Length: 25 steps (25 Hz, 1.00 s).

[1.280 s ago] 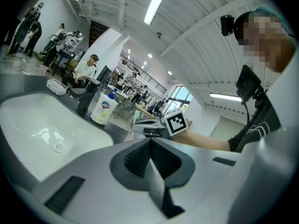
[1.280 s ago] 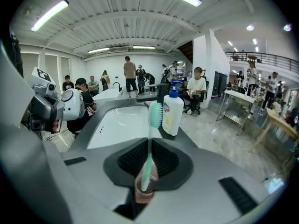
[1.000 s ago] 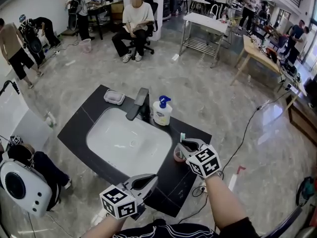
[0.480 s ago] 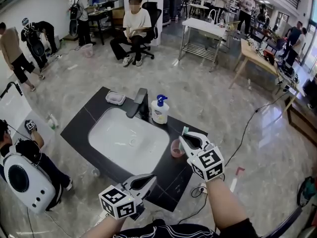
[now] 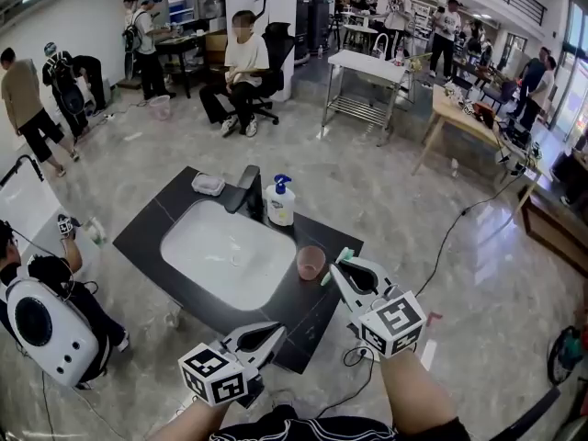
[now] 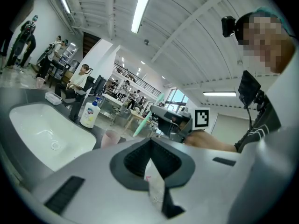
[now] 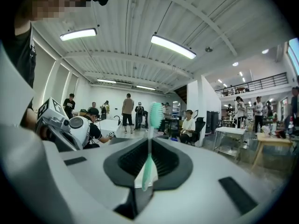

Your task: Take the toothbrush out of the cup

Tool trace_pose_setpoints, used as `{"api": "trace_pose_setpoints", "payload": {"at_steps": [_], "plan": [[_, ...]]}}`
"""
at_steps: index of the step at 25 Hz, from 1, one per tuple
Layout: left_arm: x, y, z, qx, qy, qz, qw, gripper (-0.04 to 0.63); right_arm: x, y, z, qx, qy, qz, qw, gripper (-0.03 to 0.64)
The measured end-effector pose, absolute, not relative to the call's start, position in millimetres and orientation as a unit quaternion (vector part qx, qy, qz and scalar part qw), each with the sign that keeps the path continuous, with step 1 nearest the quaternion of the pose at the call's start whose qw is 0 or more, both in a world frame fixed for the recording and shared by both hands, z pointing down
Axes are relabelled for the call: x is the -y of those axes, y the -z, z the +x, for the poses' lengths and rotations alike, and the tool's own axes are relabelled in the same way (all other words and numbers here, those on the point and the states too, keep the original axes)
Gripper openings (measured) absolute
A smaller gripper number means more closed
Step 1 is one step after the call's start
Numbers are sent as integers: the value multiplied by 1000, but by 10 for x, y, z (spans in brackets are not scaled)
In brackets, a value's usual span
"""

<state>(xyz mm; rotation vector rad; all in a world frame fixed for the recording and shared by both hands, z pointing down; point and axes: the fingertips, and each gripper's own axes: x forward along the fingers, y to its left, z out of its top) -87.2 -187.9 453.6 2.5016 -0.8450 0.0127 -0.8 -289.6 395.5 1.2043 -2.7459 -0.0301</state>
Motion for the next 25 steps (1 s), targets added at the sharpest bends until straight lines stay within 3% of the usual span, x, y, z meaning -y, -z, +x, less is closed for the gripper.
{"api": "trace_pose_setpoints", "payload": {"at_steps": [25], "plan": [[465,-4177,-317,331,-8,924,190,5,627,-4175,518,942,-60,330,25,31]]}}
